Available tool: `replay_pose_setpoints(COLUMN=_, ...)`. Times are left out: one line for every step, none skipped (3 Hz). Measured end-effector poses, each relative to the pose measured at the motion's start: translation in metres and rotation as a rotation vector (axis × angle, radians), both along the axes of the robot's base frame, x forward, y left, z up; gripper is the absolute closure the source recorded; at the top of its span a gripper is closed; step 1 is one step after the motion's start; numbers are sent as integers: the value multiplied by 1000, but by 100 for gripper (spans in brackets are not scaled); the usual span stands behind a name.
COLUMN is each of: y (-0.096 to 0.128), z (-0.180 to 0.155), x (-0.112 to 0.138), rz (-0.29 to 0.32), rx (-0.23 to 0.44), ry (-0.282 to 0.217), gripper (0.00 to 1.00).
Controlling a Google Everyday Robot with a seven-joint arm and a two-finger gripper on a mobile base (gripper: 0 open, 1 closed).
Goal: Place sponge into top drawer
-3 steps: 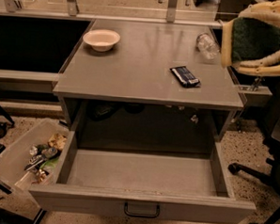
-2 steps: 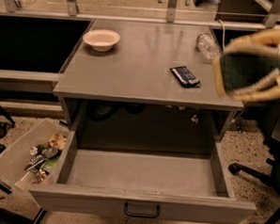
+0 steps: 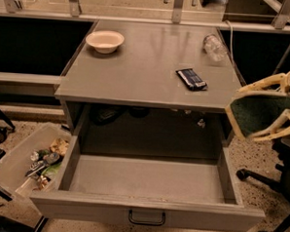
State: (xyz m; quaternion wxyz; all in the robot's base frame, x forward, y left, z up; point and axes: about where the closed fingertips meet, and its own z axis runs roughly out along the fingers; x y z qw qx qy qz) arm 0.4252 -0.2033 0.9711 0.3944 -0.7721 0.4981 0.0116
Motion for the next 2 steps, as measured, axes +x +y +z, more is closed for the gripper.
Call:
replay_pose_setpoints(y=0, z=0, x=0, rz=1, rx=-1, ry=0, gripper=100)
replay_pose_setpoints(y=1, z=-45, x=-6, rz=-7, rx=10, ry=64, gripper=100)
